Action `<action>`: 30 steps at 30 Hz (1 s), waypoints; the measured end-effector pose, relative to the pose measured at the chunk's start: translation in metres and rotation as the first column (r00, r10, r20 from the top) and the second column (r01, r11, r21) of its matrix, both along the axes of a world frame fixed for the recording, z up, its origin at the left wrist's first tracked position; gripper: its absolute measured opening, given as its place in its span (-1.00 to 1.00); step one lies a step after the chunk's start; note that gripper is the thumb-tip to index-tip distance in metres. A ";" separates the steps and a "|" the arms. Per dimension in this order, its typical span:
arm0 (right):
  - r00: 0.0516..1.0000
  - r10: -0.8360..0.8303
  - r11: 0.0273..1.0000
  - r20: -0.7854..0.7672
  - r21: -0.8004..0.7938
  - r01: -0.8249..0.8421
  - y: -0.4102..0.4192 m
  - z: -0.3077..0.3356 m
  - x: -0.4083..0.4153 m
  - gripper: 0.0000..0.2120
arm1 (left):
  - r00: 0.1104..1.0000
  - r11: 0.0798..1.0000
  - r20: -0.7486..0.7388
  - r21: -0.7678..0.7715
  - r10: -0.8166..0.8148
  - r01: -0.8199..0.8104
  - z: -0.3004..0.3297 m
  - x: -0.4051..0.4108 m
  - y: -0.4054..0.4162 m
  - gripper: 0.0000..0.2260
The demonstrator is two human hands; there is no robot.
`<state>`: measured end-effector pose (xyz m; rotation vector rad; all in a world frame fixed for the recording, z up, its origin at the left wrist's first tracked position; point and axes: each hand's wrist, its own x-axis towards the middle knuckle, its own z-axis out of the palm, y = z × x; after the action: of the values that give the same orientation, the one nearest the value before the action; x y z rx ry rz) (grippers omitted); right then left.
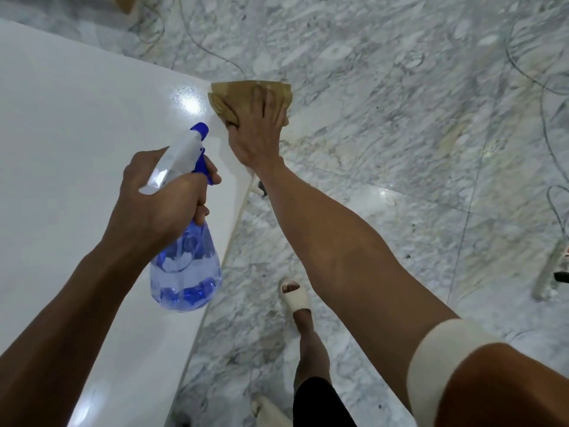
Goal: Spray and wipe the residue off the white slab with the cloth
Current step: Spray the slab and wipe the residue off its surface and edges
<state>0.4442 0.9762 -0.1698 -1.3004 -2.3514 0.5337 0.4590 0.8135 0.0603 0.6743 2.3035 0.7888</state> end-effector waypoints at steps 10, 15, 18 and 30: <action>0.965 0.148 0.988 0.217 0.004 -0.152 -0.024 -0.006 0.020 -0.51 | 1.000 1.000 0.027 0.018 -0.017 0.016 0.002 0.019 -0.016 -0.81; 0.986 0.043 0.996 0.160 0.074 -0.056 -0.080 -0.010 0.025 -0.48 | 0.999 0.999 0.008 0.033 -0.034 0.033 0.000 0.025 -0.031 -0.80; 0.979 0.045 0.994 0.198 0.088 -0.064 -0.094 -0.010 0.028 -0.48 | 0.999 0.999 -0.014 0.033 -0.036 0.037 -0.001 0.028 -0.041 -0.80; 0.976 0.047 0.997 0.214 0.043 -0.057 -0.171 -0.001 0.048 -0.51 | 0.996 0.998 -0.089 0.061 -0.015 0.020 -0.003 0.043 -0.118 -0.83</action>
<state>0.4924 0.8051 -0.1706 -1.3359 -2.5616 0.3652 0.5023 0.6950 0.0578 0.7697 2.3573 0.8400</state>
